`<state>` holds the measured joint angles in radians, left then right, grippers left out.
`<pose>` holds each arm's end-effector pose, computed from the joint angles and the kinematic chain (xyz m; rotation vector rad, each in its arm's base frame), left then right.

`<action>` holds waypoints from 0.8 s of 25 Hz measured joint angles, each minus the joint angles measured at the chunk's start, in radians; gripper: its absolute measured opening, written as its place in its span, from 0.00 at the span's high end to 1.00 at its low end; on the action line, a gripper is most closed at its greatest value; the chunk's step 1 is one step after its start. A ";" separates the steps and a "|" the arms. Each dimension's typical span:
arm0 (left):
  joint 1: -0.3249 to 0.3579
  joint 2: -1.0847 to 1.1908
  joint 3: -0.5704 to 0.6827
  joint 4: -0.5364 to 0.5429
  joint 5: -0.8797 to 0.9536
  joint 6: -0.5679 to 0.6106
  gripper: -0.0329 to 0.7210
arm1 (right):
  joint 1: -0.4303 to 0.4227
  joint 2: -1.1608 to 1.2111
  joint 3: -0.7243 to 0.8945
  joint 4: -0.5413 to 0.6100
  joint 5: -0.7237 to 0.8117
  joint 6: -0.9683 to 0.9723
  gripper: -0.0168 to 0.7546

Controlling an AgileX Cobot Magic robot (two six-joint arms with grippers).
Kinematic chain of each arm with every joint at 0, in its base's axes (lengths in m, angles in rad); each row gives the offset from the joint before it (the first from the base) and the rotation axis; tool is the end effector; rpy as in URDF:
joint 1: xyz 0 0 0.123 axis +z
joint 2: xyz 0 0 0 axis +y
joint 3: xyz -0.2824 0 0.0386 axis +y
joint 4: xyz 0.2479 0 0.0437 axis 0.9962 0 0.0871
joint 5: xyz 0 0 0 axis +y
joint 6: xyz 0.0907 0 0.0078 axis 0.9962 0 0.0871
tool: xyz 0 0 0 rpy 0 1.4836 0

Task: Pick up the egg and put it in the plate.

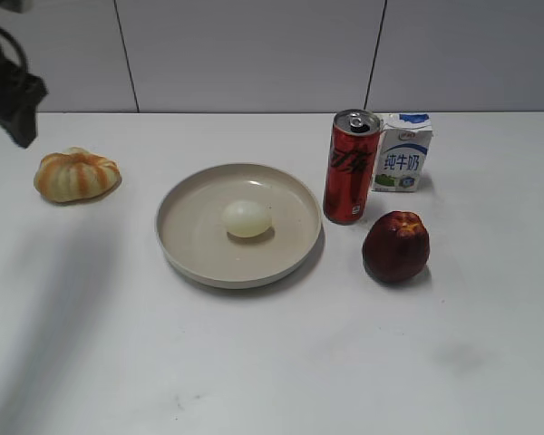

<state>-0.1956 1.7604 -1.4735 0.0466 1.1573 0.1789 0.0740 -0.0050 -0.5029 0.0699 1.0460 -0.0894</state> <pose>0.3544 -0.0662 0.2759 0.5652 2.8717 0.0628 -0.0059 0.0051 0.2793 -0.1678 2.0135 0.0736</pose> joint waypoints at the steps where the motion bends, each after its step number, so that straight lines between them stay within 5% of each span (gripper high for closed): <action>1: 0.029 -0.011 0.006 -0.021 0.027 -0.007 0.18 | 0.000 0.000 0.000 0.000 0.000 0.000 0.36; 8: 0.200 -0.214 0.217 -0.135 0.054 -0.022 0.18 | 0.000 0.000 0.000 0.000 0.000 0.000 0.36; 20: 0.210 -0.829 0.825 -0.164 -0.091 -0.022 0.18 | 0.000 0.000 0.000 0.000 0.000 0.001 0.36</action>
<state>0.0147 0.9318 -0.6484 -0.1177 1.0660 0.1567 0.0740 -0.0050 -0.5029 0.0699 1.0460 -0.0886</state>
